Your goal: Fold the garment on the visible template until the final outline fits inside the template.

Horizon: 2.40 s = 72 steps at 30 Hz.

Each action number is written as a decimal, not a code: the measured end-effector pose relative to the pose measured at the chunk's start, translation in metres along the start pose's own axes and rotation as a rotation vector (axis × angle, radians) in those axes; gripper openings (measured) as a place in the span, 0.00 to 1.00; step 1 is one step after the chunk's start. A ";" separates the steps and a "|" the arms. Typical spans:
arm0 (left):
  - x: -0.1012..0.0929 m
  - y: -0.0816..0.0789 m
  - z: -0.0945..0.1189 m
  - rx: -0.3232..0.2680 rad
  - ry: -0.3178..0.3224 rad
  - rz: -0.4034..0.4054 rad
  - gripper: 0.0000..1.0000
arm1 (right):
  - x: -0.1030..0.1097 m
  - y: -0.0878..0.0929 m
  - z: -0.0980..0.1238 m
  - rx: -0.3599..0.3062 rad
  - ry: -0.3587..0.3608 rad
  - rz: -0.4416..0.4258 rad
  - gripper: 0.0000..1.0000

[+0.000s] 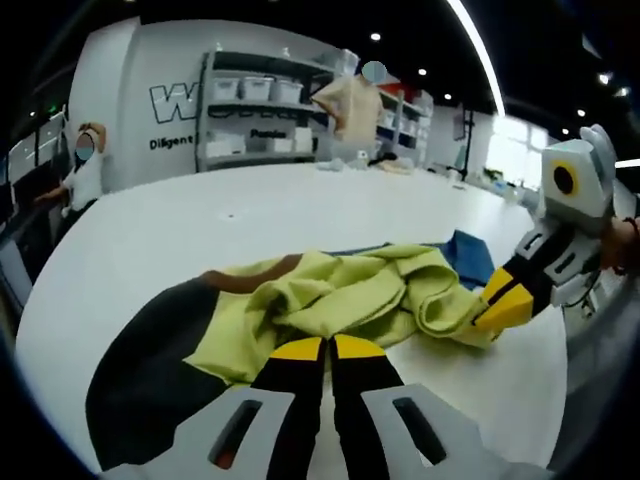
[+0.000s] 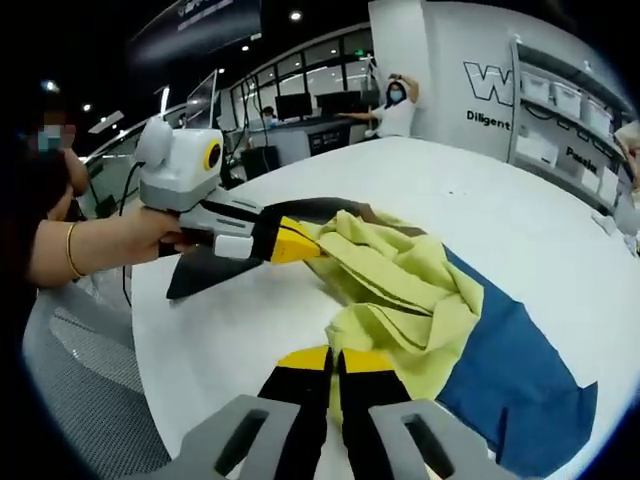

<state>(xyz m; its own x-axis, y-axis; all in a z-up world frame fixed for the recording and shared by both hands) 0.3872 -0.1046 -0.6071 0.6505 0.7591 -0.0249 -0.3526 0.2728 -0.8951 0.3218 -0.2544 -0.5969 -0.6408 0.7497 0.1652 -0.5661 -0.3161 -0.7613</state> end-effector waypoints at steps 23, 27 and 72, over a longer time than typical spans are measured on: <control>-0.014 -0.013 0.090 0.016 0.044 -0.107 0.00 | 0.005 0.009 0.070 -0.045 -0.052 0.054 0.00; -0.021 -0.009 0.107 0.026 0.053 -0.115 0.00 | 0.008 0.012 0.083 -0.053 -0.072 0.074 0.00; -0.059 0.091 0.216 0.398 0.094 -0.071 0.00 | 0.046 0.095 0.119 0.262 -0.221 0.316 0.00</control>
<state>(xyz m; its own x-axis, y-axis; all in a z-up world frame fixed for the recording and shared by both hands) 0.1708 0.0030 -0.5908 0.7348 0.6778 -0.0263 -0.5251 0.5439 -0.6546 0.1766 -0.3197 -0.5871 -0.8819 0.4601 0.1025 -0.4194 -0.6667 -0.6162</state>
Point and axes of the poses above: the point that each gripper's makers call its tool centre point, and the gripper's own axes: z roughly backward along the fingers, x roughly to its left, y roughly out of its underside, the point moved 5 cm from there along z, roughly backward along the fingers, and after that the axes turned 5 degrees about -z, right-handed, at the moved point
